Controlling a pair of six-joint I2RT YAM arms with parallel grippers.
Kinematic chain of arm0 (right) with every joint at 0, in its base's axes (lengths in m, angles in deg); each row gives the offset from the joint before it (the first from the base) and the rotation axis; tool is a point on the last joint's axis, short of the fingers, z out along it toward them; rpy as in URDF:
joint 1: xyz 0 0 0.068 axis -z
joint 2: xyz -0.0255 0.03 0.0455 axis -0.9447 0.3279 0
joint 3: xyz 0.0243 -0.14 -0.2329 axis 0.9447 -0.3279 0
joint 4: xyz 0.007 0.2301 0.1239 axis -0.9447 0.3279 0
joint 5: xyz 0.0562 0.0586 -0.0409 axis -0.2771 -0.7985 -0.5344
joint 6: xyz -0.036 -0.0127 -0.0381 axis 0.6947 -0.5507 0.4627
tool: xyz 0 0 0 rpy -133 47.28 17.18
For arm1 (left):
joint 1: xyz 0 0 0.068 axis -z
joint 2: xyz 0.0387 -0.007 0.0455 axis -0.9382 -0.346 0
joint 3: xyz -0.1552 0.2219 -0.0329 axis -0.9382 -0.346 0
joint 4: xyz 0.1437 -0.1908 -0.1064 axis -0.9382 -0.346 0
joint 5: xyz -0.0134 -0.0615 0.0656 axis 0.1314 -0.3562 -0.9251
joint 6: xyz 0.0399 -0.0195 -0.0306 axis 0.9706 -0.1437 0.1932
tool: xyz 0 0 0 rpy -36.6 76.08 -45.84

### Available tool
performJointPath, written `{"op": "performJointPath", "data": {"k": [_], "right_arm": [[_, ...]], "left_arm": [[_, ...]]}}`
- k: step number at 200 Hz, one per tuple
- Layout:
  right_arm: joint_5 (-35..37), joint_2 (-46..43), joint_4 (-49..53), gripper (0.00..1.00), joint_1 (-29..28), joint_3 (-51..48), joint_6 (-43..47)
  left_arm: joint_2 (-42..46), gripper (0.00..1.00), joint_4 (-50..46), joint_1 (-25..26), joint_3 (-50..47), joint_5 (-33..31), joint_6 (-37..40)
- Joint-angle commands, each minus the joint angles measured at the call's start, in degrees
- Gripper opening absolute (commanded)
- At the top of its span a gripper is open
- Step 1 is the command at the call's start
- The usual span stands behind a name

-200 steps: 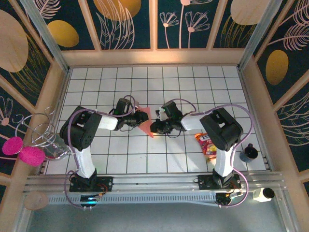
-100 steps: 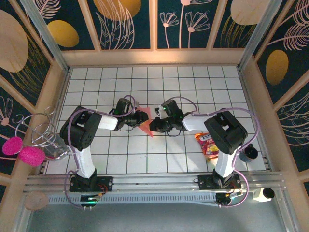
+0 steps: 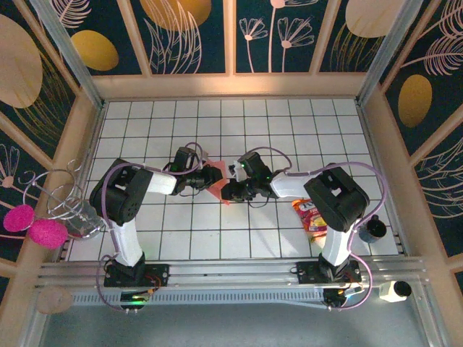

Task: Fold a paper plane with a square sheet of paper (pick it up from the middle)

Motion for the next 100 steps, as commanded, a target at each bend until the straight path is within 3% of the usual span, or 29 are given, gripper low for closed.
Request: {"op": "performJointPath", "data": {"k": [1, 100], "right_arm": [[0.2, 1.6, 1.5, 0.14, -0.6, -0.6, -0.2], [0.5, 2.2, 2.1, 0.14, -0.8, 0.1, 0.6]], "left_arm": [[-0.5, 0.22, -0.7, 0.3, -0.5, 0.1, 0.6], [-0.8, 0.22, -0.5, 0.2, -1.0, 0.0, 0.5]]}}
